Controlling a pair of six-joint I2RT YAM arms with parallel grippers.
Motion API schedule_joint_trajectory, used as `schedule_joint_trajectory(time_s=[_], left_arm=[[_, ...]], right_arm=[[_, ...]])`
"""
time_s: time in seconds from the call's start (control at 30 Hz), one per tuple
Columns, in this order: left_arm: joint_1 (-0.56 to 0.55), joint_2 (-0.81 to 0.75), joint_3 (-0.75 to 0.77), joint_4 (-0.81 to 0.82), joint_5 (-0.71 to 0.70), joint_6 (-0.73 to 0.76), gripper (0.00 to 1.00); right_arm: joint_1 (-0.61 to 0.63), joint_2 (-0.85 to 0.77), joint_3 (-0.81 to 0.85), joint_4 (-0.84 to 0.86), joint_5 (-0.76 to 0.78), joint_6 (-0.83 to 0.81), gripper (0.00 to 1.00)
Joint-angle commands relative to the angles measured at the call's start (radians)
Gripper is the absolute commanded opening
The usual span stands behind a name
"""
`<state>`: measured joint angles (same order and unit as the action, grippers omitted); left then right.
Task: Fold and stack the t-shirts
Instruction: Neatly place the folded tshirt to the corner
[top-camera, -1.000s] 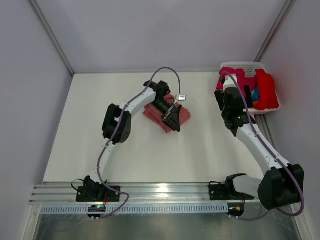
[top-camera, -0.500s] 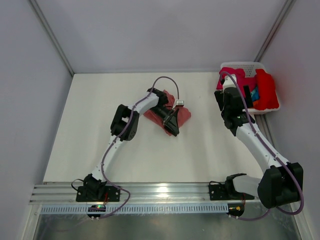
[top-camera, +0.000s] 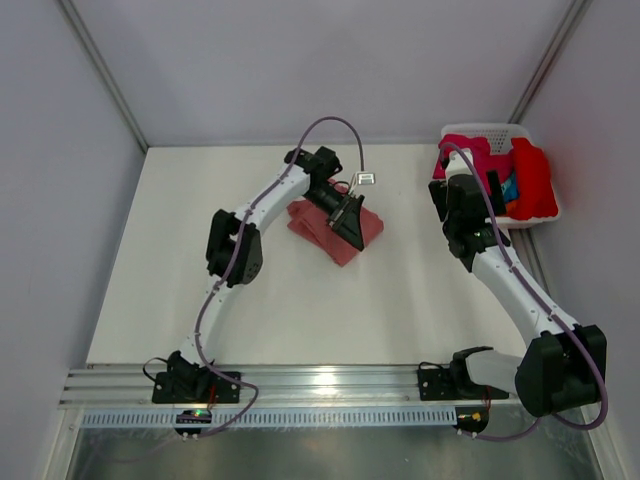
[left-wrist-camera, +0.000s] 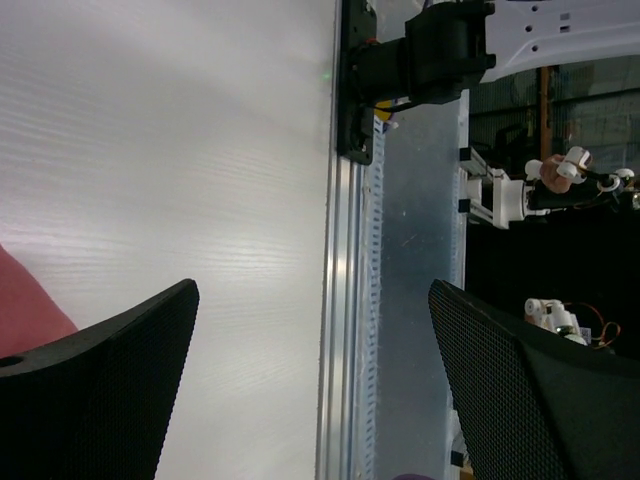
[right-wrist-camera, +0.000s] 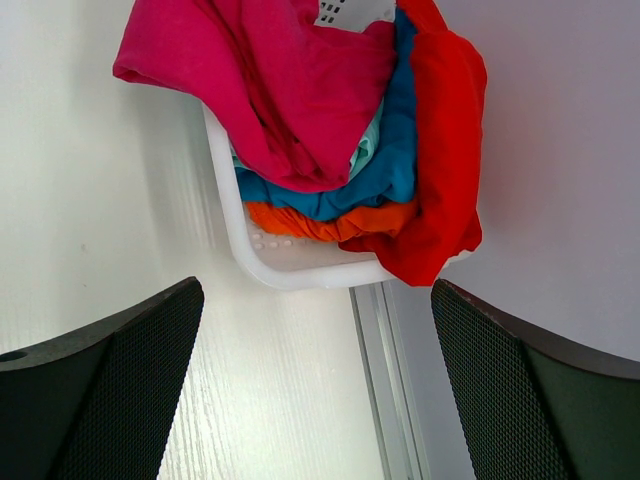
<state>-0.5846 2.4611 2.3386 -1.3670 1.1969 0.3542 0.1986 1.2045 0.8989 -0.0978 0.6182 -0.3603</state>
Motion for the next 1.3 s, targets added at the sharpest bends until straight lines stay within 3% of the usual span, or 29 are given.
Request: schedule_joint_trajectory(time_s=[0.0, 0.2, 0.47, 0.73, 0.9, 0.97, 1.1, 1.27], left_arm=[[0.002, -0.005, -0.013, 0.043, 0.029, -0.099, 0.99], [0.008, 0.157, 0.007, 0.266, 0.087, -0.260, 0.99], [0.029, 0.272, -0.054, 0.641, 0.175, -0.653, 0.99], [0.037, 0.035, -0.059, 0.379, 0.001, -0.399, 0.99], [-0.044, -0.140, -0.125, 0.233, -0.429, -0.179, 0.99], [-0.079, -0.225, -0.198, 0.270, -0.572, -0.164, 0.99], [-0.165, -0.352, -0.451, 0.492, -0.883, -0.175, 0.99], [-0.238, -0.343, -0.461, 0.555, -1.101, -0.172, 0.99]], right_arm=[[-0.005, -0.029, 0.005, 0.029, -0.005, 0.012, 0.99], [-0.005, -0.023, 0.003, 0.026, -0.008, 0.009, 0.99], [-0.005, -0.019, -0.002, 0.027, -0.017, 0.004, 0.99], [-0.005, -0.016, -0.005, 0.030, -0.029, 0.003, 1.00], [-0.005, -0.054, -0.026, 0.105, 0.052, 0.017, 0.99], [-0.005, -0.089, -0.044, 0.168, 0.087, 0.009, 0.99], [-0.005, -0.125, -0.043, 0.223, 0.164, -0.017, 0.99], [-0.004, -0.120, -0.049, 0.230, 0.140, -0.032, 0.99]])
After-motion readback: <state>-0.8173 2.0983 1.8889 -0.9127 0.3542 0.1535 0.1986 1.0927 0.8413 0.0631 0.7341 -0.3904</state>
